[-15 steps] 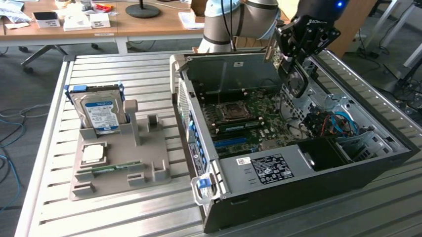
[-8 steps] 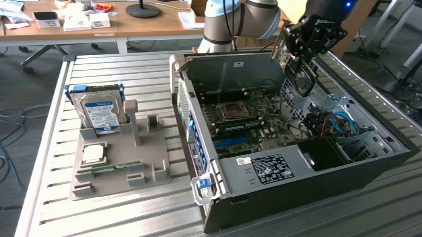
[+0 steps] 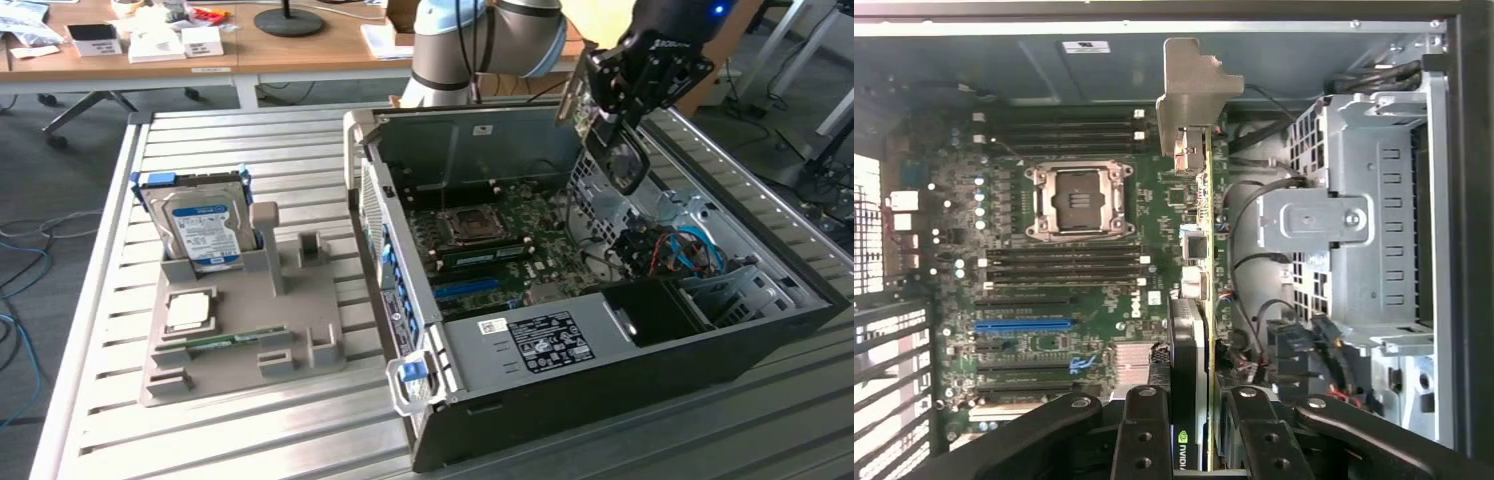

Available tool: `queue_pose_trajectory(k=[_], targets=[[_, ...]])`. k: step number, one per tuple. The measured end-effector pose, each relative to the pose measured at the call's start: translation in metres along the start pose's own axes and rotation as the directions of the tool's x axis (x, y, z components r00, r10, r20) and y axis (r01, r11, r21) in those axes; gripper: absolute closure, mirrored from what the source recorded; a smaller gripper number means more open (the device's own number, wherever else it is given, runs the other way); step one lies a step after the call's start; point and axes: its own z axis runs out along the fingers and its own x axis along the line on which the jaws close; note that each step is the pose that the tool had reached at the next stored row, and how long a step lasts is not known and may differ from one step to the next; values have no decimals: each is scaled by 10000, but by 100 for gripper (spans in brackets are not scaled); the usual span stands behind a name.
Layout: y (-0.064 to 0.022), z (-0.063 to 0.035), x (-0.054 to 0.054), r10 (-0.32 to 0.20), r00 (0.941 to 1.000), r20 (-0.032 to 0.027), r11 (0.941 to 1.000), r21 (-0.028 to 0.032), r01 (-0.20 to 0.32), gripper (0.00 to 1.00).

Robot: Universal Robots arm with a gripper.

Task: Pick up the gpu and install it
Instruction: 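Pick up the gpu and move the gpu toward the slot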

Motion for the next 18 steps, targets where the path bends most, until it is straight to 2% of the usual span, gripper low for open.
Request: queue_pose_trajectory(k=[6,18], targets=[[5,3,-100,-2,10000,0,10000,0,2,73],[6,3,-126,-1,10000,0,10000,0,1,73]])
